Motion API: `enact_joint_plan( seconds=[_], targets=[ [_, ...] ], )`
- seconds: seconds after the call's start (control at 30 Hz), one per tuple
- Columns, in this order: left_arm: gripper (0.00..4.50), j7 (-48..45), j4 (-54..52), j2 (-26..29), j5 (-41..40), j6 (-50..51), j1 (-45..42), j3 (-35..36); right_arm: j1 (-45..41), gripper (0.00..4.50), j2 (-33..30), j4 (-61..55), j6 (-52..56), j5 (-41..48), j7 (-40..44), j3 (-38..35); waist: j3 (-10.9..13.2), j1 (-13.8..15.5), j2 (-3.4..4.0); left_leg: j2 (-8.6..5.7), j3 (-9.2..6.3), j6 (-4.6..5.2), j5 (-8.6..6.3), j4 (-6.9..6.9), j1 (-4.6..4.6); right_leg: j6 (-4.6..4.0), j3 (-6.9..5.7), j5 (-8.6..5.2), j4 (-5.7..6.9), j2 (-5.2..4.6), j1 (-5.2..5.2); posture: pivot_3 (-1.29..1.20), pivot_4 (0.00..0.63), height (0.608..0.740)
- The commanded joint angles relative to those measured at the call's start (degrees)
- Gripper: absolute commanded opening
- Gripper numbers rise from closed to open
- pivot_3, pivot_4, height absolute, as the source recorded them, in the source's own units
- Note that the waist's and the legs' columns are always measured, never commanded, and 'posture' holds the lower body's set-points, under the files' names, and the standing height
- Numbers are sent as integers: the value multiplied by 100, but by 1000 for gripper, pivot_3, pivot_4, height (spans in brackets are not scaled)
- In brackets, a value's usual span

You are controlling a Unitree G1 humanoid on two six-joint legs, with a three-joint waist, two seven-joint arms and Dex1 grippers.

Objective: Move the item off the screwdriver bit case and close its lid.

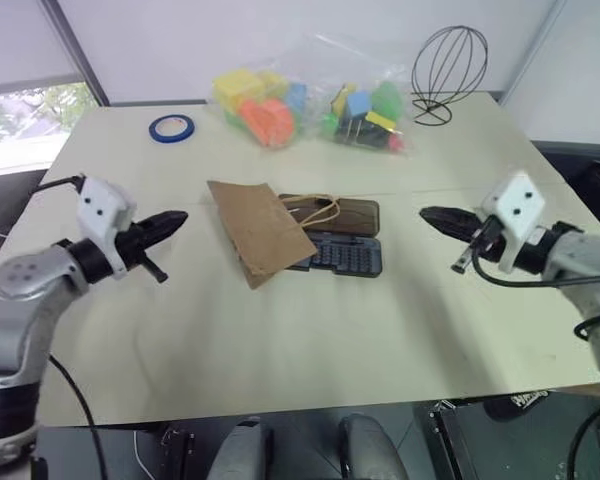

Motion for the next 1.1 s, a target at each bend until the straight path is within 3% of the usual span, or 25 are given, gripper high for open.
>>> enact_joint_plan(
  seconds=[0.03,1.07,1.1],
  targets=[
    [0,-389,25,269,-258,178,-115,213,-452,53,-344,-147,119,329,383,-91,2,0,2,0,0,0,0,1,-2,0,0,0,0,0,-2,0,150,740],
    [0,-59,-306,-179,-649,878,-284,45,-409,53,-295,-367,174,487,231,87,5,17,-4,1,0,0,0,0,-6,0,1,0,-2,-4,-6,0,150,740],
    [249,-34,-286,-250,-725,967,-318,17,-410,14,-279,-355,154,468,213,104,5,18,-4,0,0,0,0,0,-6,0,1,0,-2,-4,-6,0,150,740]
  ],
)
